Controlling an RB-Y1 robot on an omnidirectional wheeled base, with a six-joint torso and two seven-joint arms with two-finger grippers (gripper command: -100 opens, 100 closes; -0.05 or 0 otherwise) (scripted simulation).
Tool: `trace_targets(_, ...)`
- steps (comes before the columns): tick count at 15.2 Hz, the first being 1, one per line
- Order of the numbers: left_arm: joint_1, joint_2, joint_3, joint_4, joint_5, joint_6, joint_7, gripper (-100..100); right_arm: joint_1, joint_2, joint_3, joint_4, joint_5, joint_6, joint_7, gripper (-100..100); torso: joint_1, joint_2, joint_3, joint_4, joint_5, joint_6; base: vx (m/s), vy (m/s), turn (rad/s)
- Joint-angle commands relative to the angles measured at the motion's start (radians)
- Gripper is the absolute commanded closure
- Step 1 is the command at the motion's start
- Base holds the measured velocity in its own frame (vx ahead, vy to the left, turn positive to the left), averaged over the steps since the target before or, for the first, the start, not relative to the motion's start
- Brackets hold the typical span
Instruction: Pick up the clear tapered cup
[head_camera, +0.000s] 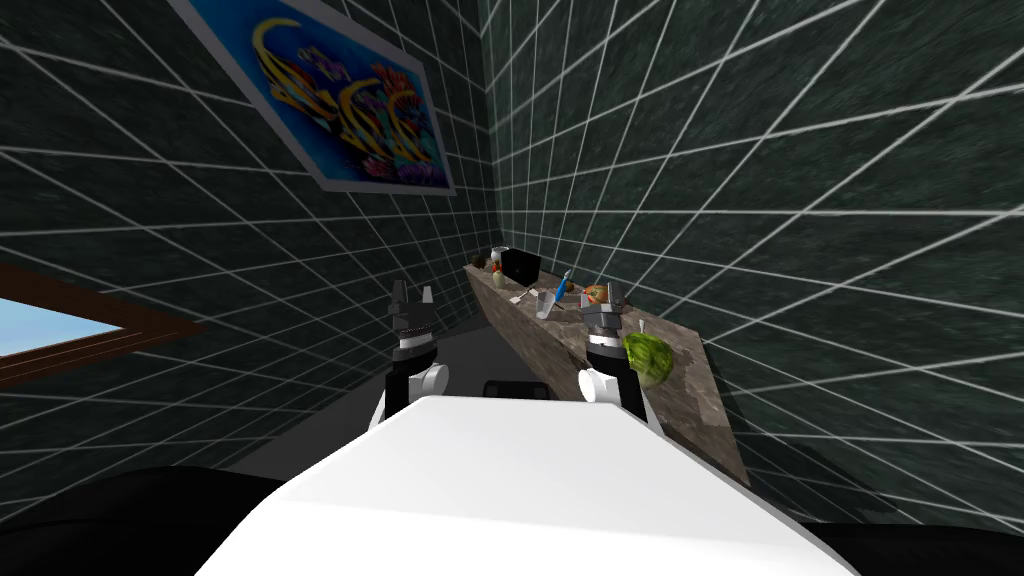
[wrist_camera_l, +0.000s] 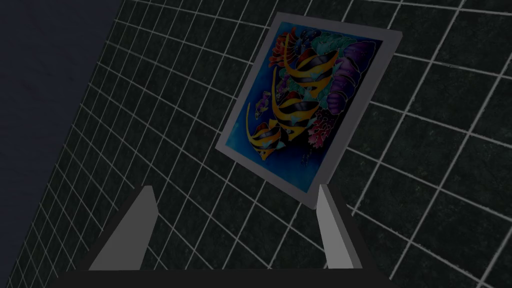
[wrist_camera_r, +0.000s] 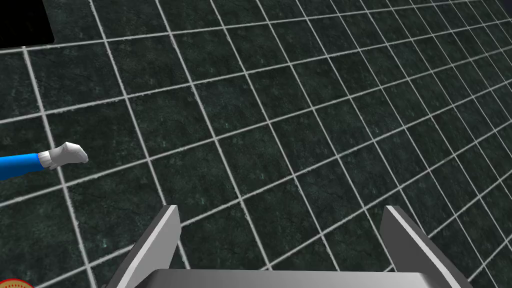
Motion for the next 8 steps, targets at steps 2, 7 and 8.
trace_targets(2,0.0,0.0,0.0,0.0,0.0,0.0,0.0,0,-0.009,-0.062,-0.006,0.008,0.005,-0.002,0.002,-100,0.0,0.0,0.0,0.0,0.0,0.0,0.001,0.013,-0.003)
trace_targets(7,0.0,0.0,0.0,0.0,0.0,0.0,0.0,0,-0.022,-0.136,-0.012,0.021,0.015,-0.005,0.004,-100,0.002,0.0,0.0,0.0,0.0,0.0,0.004,0.026,0.001)
trace_targets(8,0.0,0.0,0.0,0.0,0.0,0.0,0.0,0,-0.029,-0.171,-0.016,0.029,0.023,-0.007,0.006,-100,0.002,0.0,0.0,0.0,0.0,0.0,0.01,0.032,0.008)
